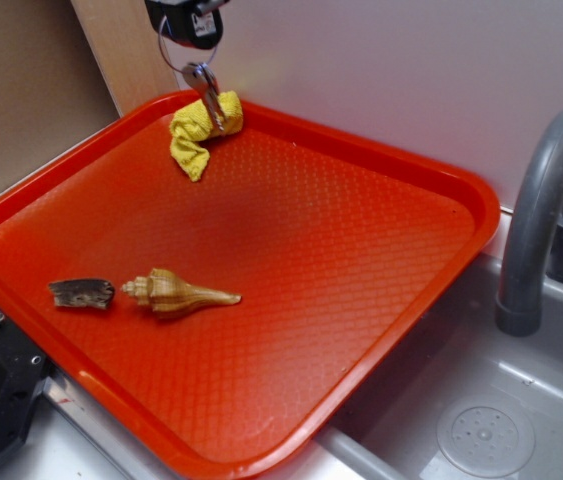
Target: Grab the silver keys.
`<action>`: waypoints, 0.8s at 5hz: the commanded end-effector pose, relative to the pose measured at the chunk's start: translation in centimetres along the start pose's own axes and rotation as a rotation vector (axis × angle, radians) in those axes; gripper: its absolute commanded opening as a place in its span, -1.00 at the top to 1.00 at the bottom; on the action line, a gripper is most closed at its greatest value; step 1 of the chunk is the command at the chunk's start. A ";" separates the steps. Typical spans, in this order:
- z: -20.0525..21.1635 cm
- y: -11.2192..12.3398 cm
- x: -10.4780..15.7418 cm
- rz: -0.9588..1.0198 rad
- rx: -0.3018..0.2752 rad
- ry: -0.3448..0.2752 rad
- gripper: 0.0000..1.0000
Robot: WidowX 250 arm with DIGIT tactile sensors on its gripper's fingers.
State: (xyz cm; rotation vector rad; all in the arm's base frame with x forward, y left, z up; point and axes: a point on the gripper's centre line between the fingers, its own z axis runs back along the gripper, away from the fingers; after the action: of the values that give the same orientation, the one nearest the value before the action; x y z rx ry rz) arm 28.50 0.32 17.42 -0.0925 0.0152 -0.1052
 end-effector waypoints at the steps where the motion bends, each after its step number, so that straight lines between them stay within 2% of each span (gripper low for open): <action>1: 6.2 0.5 -1.0 0.004 0.017 -0.155 1.00; 2: 8.2 0.0 -2.3 -0.007 -0.001 -0.198 1.00; 4: 7.6 0.4 -2.2 -0.015 0.011 -0.208 1.00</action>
State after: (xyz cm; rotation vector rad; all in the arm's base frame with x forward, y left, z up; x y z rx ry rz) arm 27.20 0.12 23.30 -0.0988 -0.1402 -0.1277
